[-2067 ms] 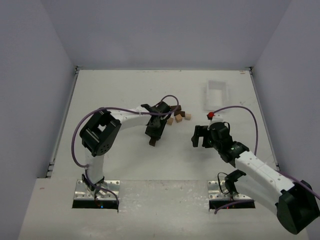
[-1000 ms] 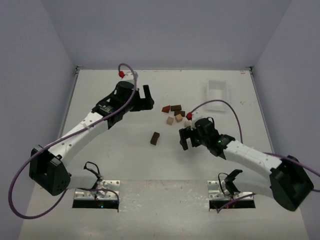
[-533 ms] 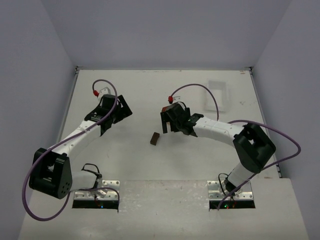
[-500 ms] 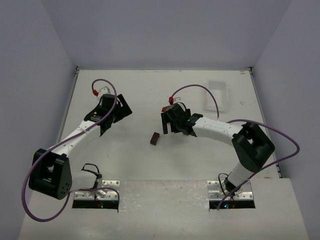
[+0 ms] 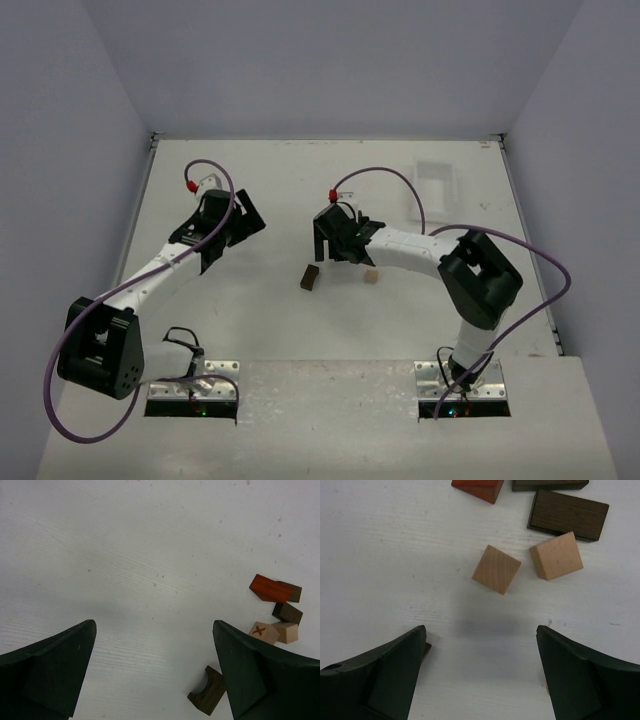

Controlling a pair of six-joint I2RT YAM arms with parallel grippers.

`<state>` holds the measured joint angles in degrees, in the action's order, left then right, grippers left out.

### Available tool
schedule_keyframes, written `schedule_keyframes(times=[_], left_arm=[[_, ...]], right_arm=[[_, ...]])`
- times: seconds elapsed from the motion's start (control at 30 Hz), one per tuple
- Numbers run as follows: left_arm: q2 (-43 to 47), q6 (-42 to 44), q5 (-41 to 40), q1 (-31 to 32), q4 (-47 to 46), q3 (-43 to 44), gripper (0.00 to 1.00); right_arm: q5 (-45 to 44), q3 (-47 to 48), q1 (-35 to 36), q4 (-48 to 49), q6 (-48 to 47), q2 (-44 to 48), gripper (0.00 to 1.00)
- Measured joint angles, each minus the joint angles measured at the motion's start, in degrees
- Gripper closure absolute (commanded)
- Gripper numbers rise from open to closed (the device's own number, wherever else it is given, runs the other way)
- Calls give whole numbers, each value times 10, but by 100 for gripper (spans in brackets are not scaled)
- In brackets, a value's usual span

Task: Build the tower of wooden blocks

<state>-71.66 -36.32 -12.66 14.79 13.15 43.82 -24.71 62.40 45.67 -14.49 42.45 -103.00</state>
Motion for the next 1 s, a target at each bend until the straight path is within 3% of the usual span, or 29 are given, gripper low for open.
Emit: schedule_keyframes(times=[0.13, 0.37, 0.8, 1.0], left_arm=[[1, 0, 0, 0, 0, 0, 0], [8, -1, -3, 0, 0, 0, 0], [15, -2, -2, 0, 0, -7, 0], [16, -2, -1, 0, 0, -7, 0]], right_arm=[[-38, 48, 3, -6, 25, -53, 27], [-91, 102, 4, -33, 67, -112, 37], [-142, 130, 6, -63, 94, -134, 55], [-146, 134, 6, -66, 92, -143, 68]])
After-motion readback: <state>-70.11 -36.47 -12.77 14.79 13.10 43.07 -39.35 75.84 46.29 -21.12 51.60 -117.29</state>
